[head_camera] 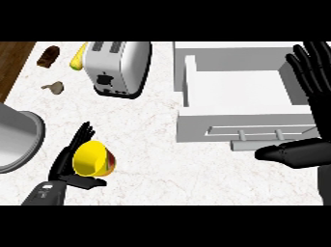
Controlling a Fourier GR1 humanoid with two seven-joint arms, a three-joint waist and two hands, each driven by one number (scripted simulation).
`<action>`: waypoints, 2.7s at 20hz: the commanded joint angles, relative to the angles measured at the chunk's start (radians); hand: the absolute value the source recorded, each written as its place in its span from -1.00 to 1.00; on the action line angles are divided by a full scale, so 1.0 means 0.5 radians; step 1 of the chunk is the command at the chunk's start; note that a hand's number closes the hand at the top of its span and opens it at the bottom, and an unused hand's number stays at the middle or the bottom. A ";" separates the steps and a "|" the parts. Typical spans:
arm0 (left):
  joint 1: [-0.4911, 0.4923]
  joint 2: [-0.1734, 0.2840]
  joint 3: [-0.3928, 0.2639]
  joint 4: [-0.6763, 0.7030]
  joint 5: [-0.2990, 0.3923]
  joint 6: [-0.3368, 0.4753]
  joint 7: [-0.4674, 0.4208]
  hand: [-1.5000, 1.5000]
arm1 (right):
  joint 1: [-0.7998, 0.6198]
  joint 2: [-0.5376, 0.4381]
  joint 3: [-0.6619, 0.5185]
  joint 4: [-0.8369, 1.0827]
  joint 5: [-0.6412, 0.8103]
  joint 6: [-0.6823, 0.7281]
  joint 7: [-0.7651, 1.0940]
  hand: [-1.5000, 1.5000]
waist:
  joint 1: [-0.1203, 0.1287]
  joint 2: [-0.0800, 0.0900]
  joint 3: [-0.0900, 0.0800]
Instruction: Pick up the cup, place it into the drawer and close the drawer
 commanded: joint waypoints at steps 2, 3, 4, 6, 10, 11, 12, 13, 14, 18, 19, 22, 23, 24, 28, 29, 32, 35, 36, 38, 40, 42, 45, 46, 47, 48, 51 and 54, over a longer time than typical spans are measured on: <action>-0.024 -0.016 -0.017 0.066 -0.003 -0.281 -0.203 -1.00 | 0.020 -0.056 -0.060 0.036 -0.041 0.062 -0.038 -1.00 | -0.004 0.001 0.000; -0.017 -0.045 -0.018 0.065 0.015 -0.370 -0.201 -1.00 | -0.011 -0.012 0.009 -0.004 0.005 0.011 0.023 -1.00 | -0.009 0.003 -0.002; -0.067 -0.063 -0.010 0.068 0.026 -0.366 -0.168 -1.00 | -0.011 0.001 0.020 0.031 0.030 0.003 -0.005 -1.00 | -0.012 0.007 -0.003; -0.003 -0.117 -0.051 0.028 0.018 -0.469 -0.226 1.00 | -0.011 -0.051 -0.072 0.057 -0.030 0.035 -0.027 -1.00 | -0.005 0.002 -0.001; -0.006 -0.143 -0.042 -0.128 -0.007 -0.054 -0.467 1.00 | 0.035 -0.029 -0.069 0.119 -0.005 0.043 -0.117 -1.00 | 0.001 0.007 -0.001; -0.020 -0.095 -0.003 -0.127 0.011 0.035 -0.460 1.00 | 0.021 -0.058 -0.068 0.075 -0.007 0.049 -0.062 -1.00 | -0.003 0.004 -0.001; 0.012 -0.130 0.000 -0.157 -0.004 0.198 -0.510 1.00 | -0.010 -0.042 -0.057 0.065 -0.005 0.031 -0.053 -1.00 | 0.005 0.003 -0.001; -0.052 -0.139 0.011 -0.176 -0.005 0.288 -0.457 1.00 | -0.013 -0.101 -0.113 0.083 -0.057 0.074 -0.021 -1.00 | -0.002 0.000 0.000; -0.026 -0.189 0.016 -0.196 -0.001 0.330 -0.508 1.00 | 0.007 -0.043 -0.031 0.003 -0.009 0.029 0.022 -1.00 | 0.003 -0.005 0.000; -0.065 -0.134 0.203 -0.201 0.200 0.170 -0.518 1.00 | -0.035 -0.046 -0.084 0.101 -0.015 0.026 -0.070 -1.00 | 0.011 0.003 -0.001; -0.040 -0.240 0.240 -0.200 0.223 0.339 -0.558 1.00 | 0.065 -0.076 -0.121 0.030 -0.112 0.096 -0.039 -1.00 | -0.019 0.001 -0.001; -0.167 -0.136 0.449 -0.242 0.392 0.493 -0.370 1.00 | 0.035 -0.047 -0.056 0.025 -0.029 0.060 -0.049 -1.00 | 0.002 -0.001 0.001; -0.196 -0.195 0.430 -0.205 0.382 0.412 -0.473 1.00 | -0.017 -0.047 -0.081 0.011 -0.070 0.044 -0.013 -1.00 | -0.018 0.006 -0.002; -0.201 -0.129 0.405 -0.220 0.383 0.228 -0.452 1.00 | 0.026 -0.061 -0.091 0.091 -0.030 0.066 -0.083 -1.00 | 0.004 0.001 0.002; -0.266 -0.161 0.302 -0.355 0.342 0.152 -0.352 1.00 | 0.121 -0.023 -0.065 0.074 0.009 0.063 -0.144 -1.00 | 0.024 -0.012 0.006; -0.414 -0.218 0.269 -0.411 0.328 0.253 -0.206 1.00 | 0.025 -0.077 -0.133 0.158 -0.049 0.085 -0.123 -1.00 | 0.029 -0.014 0.007; -0.551 -0.248 0.233 -0.534 0.342 0.304 -0.015 1.00 | 0.161 -0.065 -0.081 0.121 0.017 0.121 -0.208 -1.00 | 0.025 -0.018 0.008; -0.616 -0.369 0.137 -0.756 0.324 0.410 0.203 1.00 | 0.025 -0.112 -0.150 0.093 -0.065 0.085 -0.029 -1.00 | 0.045 -0.028 0.008; -0.543 -0.373 0.103 -0.862 0.332 0.361 0.219 1.00 | 0.083 -0.089 -0.106 0.047 0.004 0.069 -0.061 -1.00 | 0.049 -0.027 0.008; -0.732 -0.419 0.070 -0.887 0.315 0.445 0.389 1.00 | 0.057 -0.057 -0.100 0.019 -0.022 0.048 -0.056 -1.00 | 0.040 -0.027 0.008; -0.783 -0.436 -0.045 -1.037 0.397 0.480 0.597 1.00 | 0.031 -0.022 -0.041 0.029 0.071 -0.027 0.009 -1.00 | 0.051 -0.035 0.008; -0.957 -0.438 -0.044 -1.114 0.401 0.587 0.775 1.00 | 0.114 -0.066 -0.105 0.100 0.022 0.072 -0.137 -1.00 | 0.040 -0.028 0.009; -0.976 -0.439 -0.296 -1.214 0.552 0.762 0.950 1.00 | 0.072 -0.006 -0.073 0.090 0.057 0.005 -0.145 -1.00 | 0.025 -0.026 0.007; -1.103 -0.440 -0.197 -1.133 0.450 0.808 0.966 1.00 | 0.032 -0.045 -0.114 0.130 0.037 0.014 -0.113 -1.00 | 0.021 -0.017 0.007; -1.190 -0.440 -0.232 -1.200 0.445 0.857 1.121 1.00 | 0.058 -0.044 -0.099 0.128 0.038 0.035 -0.131 -1.00 | 0.025 -0.022 0.008; -1.161 -0.440 -0.280 -1.228 0.484 0.860 1.159 1.00 | 0.059 -0.025 -0.092 0.193 0.065 0.034 -0.212 -1.00 | 0.029 -0.018 0.008; -1.443 -0.440 -0.324 -1.140 0.483 1.024 1.336 1.00 | -0.026 -0.117 -0.210 0.207 -0.072 0.078 -0.088 -1.00 | 0.007 -0.016 0.008; -1.629 -0.440 -0.417 -0.815 0.588 1.158 1.332 1.00 | 0.068 -0.039 -0.092 0.147 0.024 0.076 -0.209 -1.00 | -0.044 -0.002 0.008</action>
